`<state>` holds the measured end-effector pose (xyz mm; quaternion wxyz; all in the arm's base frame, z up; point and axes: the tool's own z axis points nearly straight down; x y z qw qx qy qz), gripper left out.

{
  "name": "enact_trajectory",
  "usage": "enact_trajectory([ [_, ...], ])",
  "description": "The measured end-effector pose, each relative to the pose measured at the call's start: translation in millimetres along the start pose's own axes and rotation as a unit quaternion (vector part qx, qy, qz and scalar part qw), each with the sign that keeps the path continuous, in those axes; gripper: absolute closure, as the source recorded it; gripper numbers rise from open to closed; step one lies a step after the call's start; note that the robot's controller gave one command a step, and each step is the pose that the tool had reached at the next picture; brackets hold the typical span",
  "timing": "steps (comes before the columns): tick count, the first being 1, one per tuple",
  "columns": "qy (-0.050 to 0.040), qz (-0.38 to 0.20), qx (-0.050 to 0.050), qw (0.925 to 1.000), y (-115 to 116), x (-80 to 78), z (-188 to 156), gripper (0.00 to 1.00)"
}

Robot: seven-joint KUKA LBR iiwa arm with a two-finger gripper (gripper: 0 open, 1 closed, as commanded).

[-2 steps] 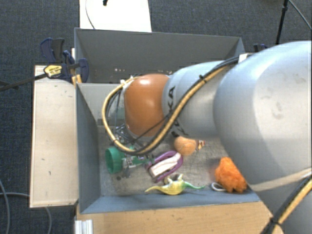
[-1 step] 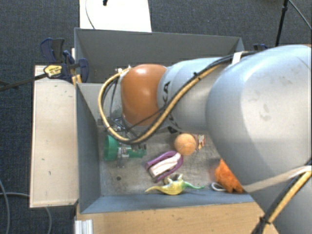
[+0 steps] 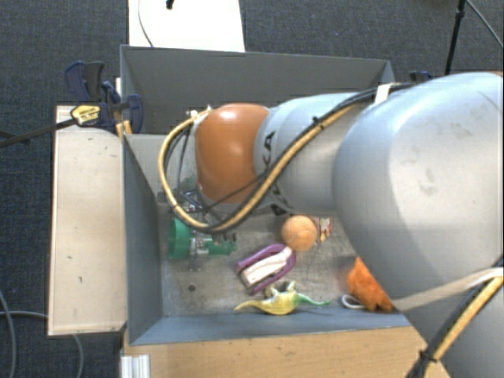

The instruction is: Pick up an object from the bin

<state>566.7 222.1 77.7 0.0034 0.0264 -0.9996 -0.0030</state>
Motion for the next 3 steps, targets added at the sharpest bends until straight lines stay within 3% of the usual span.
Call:
enact_trajectory([
  [3, -0.0019, 0.0, 0.003, 1.0, -2, 1.6, -39, 1.0],
])
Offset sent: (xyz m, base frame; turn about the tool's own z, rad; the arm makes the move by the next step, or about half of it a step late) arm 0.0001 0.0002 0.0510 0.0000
